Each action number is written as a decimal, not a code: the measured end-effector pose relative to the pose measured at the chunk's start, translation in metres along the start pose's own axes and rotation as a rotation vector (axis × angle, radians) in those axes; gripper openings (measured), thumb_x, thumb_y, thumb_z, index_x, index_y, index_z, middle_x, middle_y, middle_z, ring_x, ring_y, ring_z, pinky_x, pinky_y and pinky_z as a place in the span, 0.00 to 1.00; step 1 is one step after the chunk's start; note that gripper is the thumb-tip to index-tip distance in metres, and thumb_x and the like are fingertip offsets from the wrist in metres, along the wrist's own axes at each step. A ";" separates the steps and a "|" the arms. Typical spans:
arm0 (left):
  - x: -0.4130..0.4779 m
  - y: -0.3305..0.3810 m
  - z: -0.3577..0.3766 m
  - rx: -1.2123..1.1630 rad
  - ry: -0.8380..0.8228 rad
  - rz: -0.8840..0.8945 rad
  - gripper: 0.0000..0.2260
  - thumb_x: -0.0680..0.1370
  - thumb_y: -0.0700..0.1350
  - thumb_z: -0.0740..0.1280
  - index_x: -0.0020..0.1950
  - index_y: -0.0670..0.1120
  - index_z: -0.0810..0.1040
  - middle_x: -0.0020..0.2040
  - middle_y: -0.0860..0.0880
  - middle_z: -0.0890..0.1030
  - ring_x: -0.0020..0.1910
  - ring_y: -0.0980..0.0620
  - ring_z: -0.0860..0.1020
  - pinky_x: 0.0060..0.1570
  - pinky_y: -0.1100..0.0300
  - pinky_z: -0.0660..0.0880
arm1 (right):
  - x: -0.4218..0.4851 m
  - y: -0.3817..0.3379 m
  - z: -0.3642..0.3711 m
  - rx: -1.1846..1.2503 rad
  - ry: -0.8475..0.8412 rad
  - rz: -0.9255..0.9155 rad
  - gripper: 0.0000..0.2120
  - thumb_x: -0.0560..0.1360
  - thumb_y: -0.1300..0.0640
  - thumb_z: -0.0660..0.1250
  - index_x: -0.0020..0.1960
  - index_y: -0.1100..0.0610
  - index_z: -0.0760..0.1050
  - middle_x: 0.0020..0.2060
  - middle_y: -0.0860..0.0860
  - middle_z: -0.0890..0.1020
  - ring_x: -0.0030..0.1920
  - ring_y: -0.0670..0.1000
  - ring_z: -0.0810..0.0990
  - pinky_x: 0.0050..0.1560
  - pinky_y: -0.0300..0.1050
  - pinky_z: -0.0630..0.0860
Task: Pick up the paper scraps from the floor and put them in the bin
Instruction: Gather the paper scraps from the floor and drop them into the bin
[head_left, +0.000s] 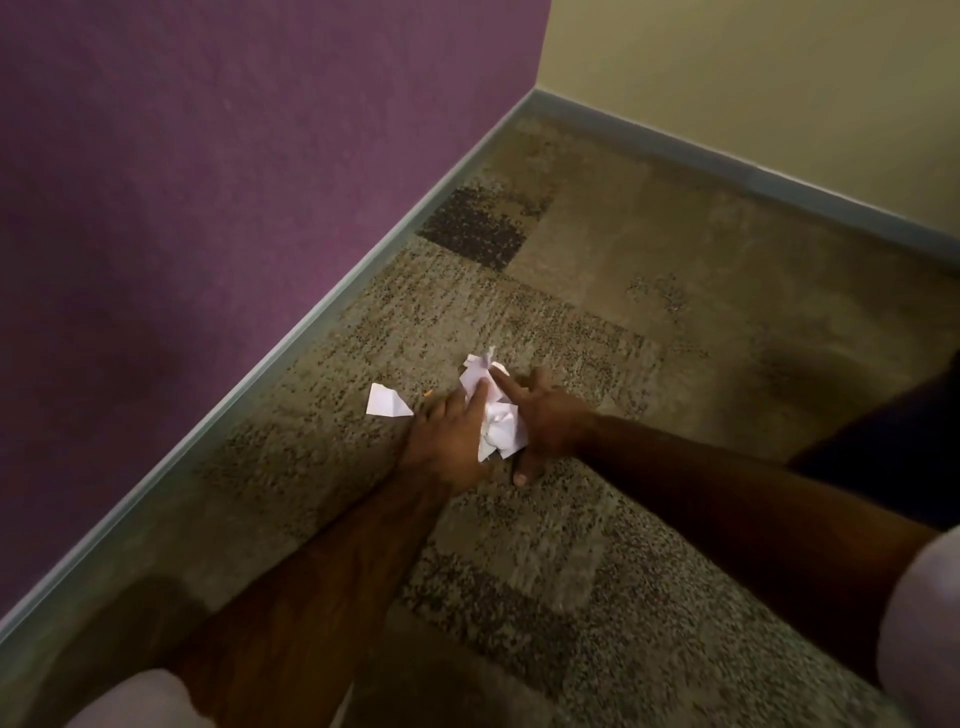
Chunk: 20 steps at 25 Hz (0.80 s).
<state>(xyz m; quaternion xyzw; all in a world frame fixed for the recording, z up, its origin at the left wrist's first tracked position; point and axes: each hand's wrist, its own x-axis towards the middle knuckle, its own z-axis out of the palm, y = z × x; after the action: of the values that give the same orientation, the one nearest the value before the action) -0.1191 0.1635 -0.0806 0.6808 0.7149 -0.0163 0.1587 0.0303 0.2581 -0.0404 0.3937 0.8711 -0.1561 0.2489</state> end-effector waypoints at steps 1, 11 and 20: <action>0.003 0.000 0.000 -0.017 0.060 -0.029 0.42 0.71 0.60 0.63 0.79 0.46 0.50 0.73 0.42 0.69 0.70 0.43 0.69 0.71 0.48 0.63 | 0.003 -0.005 -0.001 -0.059 0.016 -0.042 0.61 0.57 0.40 0.82 0.79 0.42 0.49 0.78 0.59 0.52 0.74 0.66 0.59 0.68 0.58 0.68; -0.020 0.004 -0.029 -0.421 0.276 -0.135 0.10 0.78 0.36 0.65 0.59 0.37 0.77 0.57 0.37 0.80 0.56 0.39 0.78 0.50 0.56 0.69 | 0.006 -0.031 0.001 0.151 0.225 -0.165 0.17 0.77 0.58 0.68 0.63 0.62 0.76 0.60 0.60 0.79 0.60 0.60 0.78 0.57 0.46 0.71; -0.031 -0.030 -0.089 -0.699 0.099 -0.155 0.08 0.73 0.38 0.69 0.51 0.44 0.83 0.41 0.45 0.84 0.39 0.45 0.83 0.37 0.55 0.77 | -0.071 0.030 -0.051 0.623 0.090 -0.016 0.07 0.74 0.66 0.71 0.45 0.56 0.81 0.36 0.47 0.83 0.35 0.49 0.84 0.35 0.42 0.79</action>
<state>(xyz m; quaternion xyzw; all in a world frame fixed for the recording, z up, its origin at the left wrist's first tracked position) -0.1664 0.1526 0.0060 0.5294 0.7335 0.2499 0.3454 0.0775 0.2578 0.0389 0.4505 0.7946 -0.3999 0.0760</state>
